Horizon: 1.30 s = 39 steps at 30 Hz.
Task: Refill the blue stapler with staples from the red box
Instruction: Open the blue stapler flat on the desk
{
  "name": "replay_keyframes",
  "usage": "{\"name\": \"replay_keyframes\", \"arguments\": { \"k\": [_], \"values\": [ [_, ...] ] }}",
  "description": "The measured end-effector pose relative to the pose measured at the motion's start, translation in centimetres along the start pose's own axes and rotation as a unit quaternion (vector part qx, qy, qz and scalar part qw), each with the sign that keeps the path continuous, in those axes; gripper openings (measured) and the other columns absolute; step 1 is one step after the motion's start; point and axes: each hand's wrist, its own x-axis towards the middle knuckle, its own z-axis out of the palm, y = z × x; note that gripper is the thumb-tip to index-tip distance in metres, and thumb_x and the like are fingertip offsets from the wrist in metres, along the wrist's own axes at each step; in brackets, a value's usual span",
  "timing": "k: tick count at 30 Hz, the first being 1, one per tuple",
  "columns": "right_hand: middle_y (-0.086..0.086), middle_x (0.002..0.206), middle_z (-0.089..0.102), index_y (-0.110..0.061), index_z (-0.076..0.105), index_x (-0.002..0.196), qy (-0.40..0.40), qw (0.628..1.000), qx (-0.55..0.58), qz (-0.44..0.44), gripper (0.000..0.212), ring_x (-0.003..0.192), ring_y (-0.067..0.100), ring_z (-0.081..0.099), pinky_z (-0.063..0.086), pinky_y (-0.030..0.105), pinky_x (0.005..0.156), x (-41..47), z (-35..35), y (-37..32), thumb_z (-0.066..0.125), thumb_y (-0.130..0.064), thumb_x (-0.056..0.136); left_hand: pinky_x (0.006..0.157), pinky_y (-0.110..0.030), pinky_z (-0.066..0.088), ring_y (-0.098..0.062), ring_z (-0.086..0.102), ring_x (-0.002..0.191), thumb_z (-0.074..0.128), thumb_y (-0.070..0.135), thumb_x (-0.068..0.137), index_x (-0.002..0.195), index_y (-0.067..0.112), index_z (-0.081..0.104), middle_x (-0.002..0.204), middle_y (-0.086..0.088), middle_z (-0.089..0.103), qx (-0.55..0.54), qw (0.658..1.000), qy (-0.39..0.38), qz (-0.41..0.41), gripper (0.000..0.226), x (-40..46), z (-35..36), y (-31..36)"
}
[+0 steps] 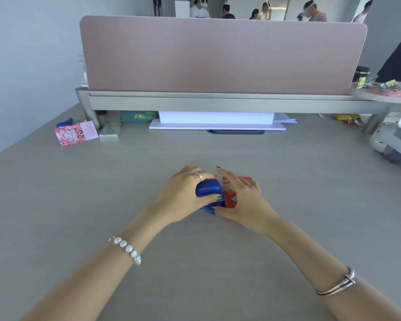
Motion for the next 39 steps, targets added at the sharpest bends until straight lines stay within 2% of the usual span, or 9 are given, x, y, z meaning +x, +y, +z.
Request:
{"name": "replay_keyframes", "arguments": {
  "k": [6,10,14,18,22,28,30,35,39],
  "values": [
    [-0.004,0.121,0.062,-0.028,0.043,0.130,0.004,1.000,-0.002,0.007,0.065,0.121,0.016,0.043,0.024,0.029,0.105,-0.1,0.0,-0.3,0.070,-0.041,0.072,0.071,-0.032,0.045,-0.009,0.053,0.077,0.071,0.027,0.075,0.093,0.031,0.068,0.082,0.004,0.057,-0.101,0.994,-0.037,-0.024,0.020,0.7,-0.3,-0.5],
    [-0.001,0.097,0.067,-0.021,0.064,0.091,0.012,1.000,-0.001,-0.012,0.024,0.107,0.018,0.049,0.038,0.042,0.097,-0.1,0.1,-0.3,0.072,-0.032,0.071,0.070,-0.024,0.043,-0.003,0.052,0.074,0.070,0.025,0.077,0.094,0.032,0.067,0.084,0.004,0.057,-0.134,0.990,-0.032,-0.014,0.019,0.3,-0.3,-0.6],
    [-0.002,0.096,0.066,-0.021,0.069,0.092,0.016,1.000,-0.010,-0.014,0.022,0.112,0.019,0.048,0.038,0.038,0.096,0.0,0.0,-0.1,0.072,-0.028,0.071,0.059,-0.005,0.036,0.008,0.050,0.062,0.070,0.022,0.079,0.087,0.034,0.064,0.087,0.011,0.060,-0.284,0.957,0.036,-0.040,0.015,0.2,-2.3,-0.5],
    [0.003,0.090,0.069,-0.015,0.067,0.083,0.013,0.999,-0.030,-0.024,0.020,0.103,0.021,0.050,0.041,0.039,0.091,0.1,0.1,0.0,0.071,-0.030,0.071,0.060,-0.007,0.039,0.007,0.052,0.065,0.070,0.024,0.079,0.090,0.033,0.063,0.081,0.017,0.059,-0.325,0.943,0.061,-0.038,0.016,-0.2,-3.4,-1.4],
    [0.001,0.092,0.069,-0.016,0.067,0.082,0.008,0.999,-0.028,-0.018,0.019,0.105,0.019,0.050,0.039,0.039,0.093,0.2,0.1,0.1,0.072,-0.031,0.070,0.071,-0.013,0.045,-0.001,0.056,0.079,0.067,0.020,0.080,0.094,0.028,0.062,0.077,0.021,0.066,-0.343,0.935,0.082,-0.031,0.017,-0.9,-5.6,-3.5],
    [0.000,0.095,0.067,-0.017,0.069,0.085,0.004,1.000,-0.027,-0.014,0.020,0.109,0.019,0.048,0.037,0.036,0.095,0.2,0.0,-0.3,0.073,-0.031,0.071,0.069,-0.021,0.053,-0.007,0.066,0.080,0.077,0.015,0.070,0.094,0.017,0.060,0.082,0.013,0.072,-0.410,0.908,0.068,-0.050,0.030,-2.7,-8.1,-6.9],
    [0.000,0.095,0.067,-0.017,0.068,0.084,0.000,0.999,-0.030,-0.017,0.021,0.110,0.019,0.048,0.038,0.039,0.096,0.1,0.0,-0.4,0.072,-0.033,0.071,0.070,-0.021,0.053,-0.010,0.066,0.080,0.075,0.024,0.061,0.093,0.017,0.060,0.084,0.011,0.072,-0.423,0.901,0.064,-0.068,0.035,-3.5,-8.6,-8.4],
    [0.001,0.096,0.067,-0.016,0.068,0.084,-0.006,0.999,-0.031,-0.016,0.023,0.112,0.019,0.048,0.041,0.041,0.093,0.1,-0.2,-0.4,0.072,-0.035,0.072,0.071,-0.016,0.051,-0.008,0.064,0.080,0.080,0.019,0.055,0.088,0.016,0.062,0.082,0.010,0.072,-0.378,0.917,0.056,-0.116,0.038,-5.2,-8.9,-11.8],
    [-0.001,0.095,0.067,-0.018,0.068,0.083,-0.009,0.999,-0.031,-0.013,0.020,0.114,0.017,0.047,0.044,0.039,0.089,0.1,-0.1,-0.2,0.072,-0.034,0.073,0.065,-0.011,0.049,-0.003,0.064,0.071,0.081,0.028,0.045,0.081,0.019,0.068,0.076,0.014,0.073,-0.329,0.934,0.019,-0.139,0.039,-5.6,-8.8,-12.9]
  ]
}}
